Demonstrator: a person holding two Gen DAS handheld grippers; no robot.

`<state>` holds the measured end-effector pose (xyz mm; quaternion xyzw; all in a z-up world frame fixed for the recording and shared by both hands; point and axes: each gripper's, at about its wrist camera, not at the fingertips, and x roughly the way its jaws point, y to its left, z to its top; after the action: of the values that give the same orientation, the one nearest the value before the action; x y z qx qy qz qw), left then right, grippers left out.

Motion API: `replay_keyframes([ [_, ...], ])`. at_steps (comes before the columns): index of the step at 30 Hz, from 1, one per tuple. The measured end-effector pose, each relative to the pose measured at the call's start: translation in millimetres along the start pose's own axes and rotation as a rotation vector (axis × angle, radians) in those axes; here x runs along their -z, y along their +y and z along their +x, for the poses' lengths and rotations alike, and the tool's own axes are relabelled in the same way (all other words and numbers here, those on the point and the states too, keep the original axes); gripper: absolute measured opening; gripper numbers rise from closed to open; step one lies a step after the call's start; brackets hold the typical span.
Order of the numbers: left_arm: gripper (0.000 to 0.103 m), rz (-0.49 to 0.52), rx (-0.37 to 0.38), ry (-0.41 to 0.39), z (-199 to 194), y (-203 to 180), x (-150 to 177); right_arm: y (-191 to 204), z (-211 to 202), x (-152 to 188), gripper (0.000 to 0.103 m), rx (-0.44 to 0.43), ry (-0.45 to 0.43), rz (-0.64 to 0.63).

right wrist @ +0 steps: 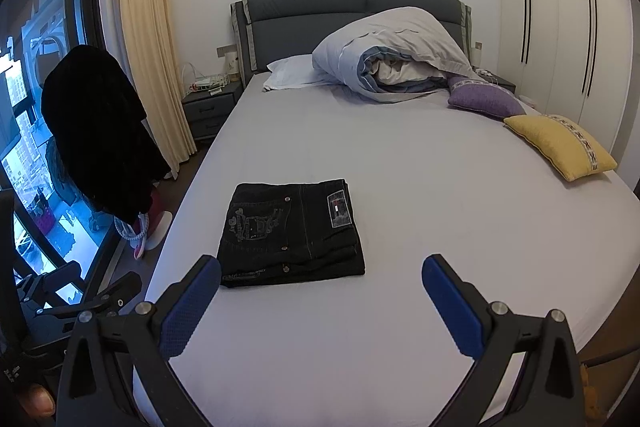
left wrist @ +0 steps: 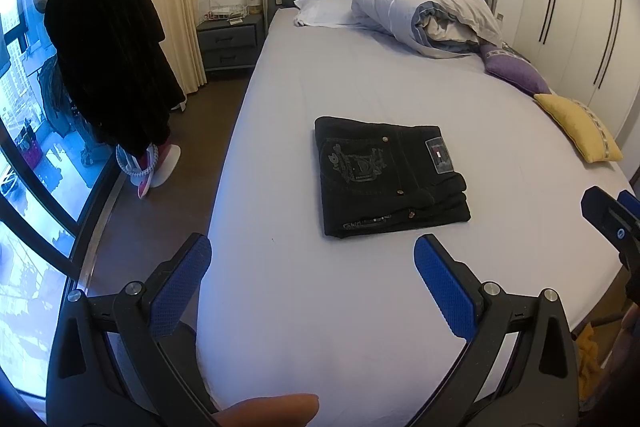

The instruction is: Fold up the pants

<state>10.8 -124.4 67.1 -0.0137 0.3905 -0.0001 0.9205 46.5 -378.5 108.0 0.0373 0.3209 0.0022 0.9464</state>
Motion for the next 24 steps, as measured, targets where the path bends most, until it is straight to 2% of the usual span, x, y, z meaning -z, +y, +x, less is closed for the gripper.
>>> replay_keyframes([
  [24,0.103,-0.002,-0.001,0.003,1.9,0.6,2.0,5.3,4.1,6.5,0.103,-0.008,0.024,-0.005],
])
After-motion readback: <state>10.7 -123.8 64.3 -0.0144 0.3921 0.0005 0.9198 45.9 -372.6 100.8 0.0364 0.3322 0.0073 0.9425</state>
